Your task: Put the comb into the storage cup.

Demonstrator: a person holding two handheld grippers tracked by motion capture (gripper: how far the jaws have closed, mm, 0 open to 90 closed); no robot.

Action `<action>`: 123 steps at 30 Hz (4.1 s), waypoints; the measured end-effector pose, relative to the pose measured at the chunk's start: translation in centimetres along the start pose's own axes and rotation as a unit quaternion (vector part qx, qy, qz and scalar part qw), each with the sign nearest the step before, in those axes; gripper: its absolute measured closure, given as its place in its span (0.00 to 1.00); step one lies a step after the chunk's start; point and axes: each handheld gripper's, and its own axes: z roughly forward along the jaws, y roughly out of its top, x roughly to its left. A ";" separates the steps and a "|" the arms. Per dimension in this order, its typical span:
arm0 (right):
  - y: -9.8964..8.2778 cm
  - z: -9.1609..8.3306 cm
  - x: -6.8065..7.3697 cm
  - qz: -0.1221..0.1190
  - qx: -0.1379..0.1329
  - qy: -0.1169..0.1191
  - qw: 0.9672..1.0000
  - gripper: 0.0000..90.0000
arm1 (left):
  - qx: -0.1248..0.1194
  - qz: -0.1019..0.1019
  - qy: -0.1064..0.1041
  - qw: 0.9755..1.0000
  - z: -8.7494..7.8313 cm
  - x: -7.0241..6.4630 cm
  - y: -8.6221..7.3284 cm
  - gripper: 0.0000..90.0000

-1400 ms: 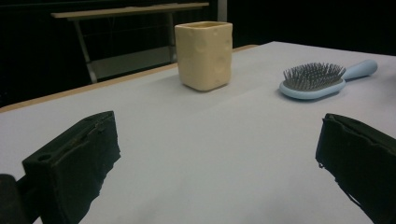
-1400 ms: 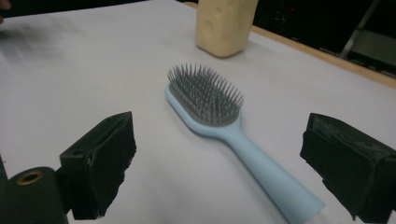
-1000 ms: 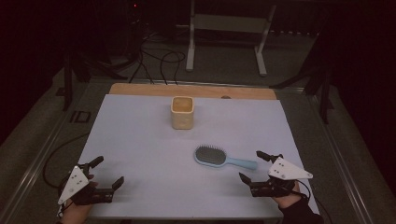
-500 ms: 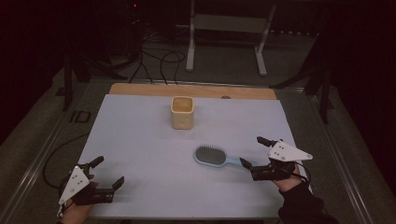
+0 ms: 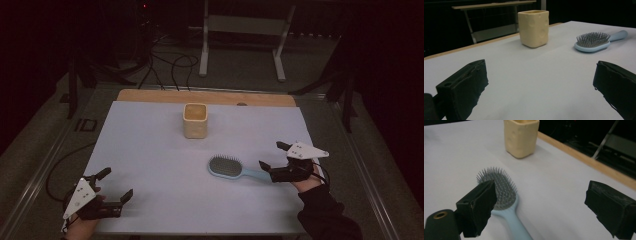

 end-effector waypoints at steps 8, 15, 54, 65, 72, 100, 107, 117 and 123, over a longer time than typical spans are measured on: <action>-1.5 1.4 -1.2 0.017 0.035 0.011 0.999 0.21 | 0.003 0.001 0.000 1.000 0.0 0.0 0.0 0.00; -2.7 2.6 -1.6 0.016 0.068 0.010 0.997 0.42 | 0.002 -0.001 -0.002 1.000 0.2 0.1 0.0 0.00; -4.7 4.1 -1.2 -0.031 0.185 0.045 0.981 1.00 | 0.004 -0.003 -0.007 1.000 0.3 0.0 0.0 0.00; -5.3 3.4 -0.1 -0.032 0.189 0.054 0.980 1.00 | 0.004 -0.003 -0.008 1.000 0.3 0.0 0.0 0.00; -5.8 3.0 1.0 -0.031 0.189 0.065 0.979 1.00 | 0.005 -0.003 -0.008 1.000 0.4 0.0 0.0 0.00; -6.2 1.7 5.5 -0.030 0.177 0.099 0.979 1.00 | 0.003 -0.003 -0.009 1.000 0.3 0.0 0.0 0.00; -6.2 1.8 6.0 -0.033 0.180 0.100 0.978 1.00 | 0.004 -0.002 -0.008 1.000 0.4 0.0 0.0 0.00; -5.9 1.8 6.3 -0.034 0.188 0.087 0.978 1.00 | 0.003 0.000 -0.009 1.000 0.3 0.0 0.0 0.00; -4.9 1.2 6.0 -0.024 0.177 0.052 0.983 1.00 | 0.004 -0.001 -0.009 1.000 0.3 0.0 0.0 0.00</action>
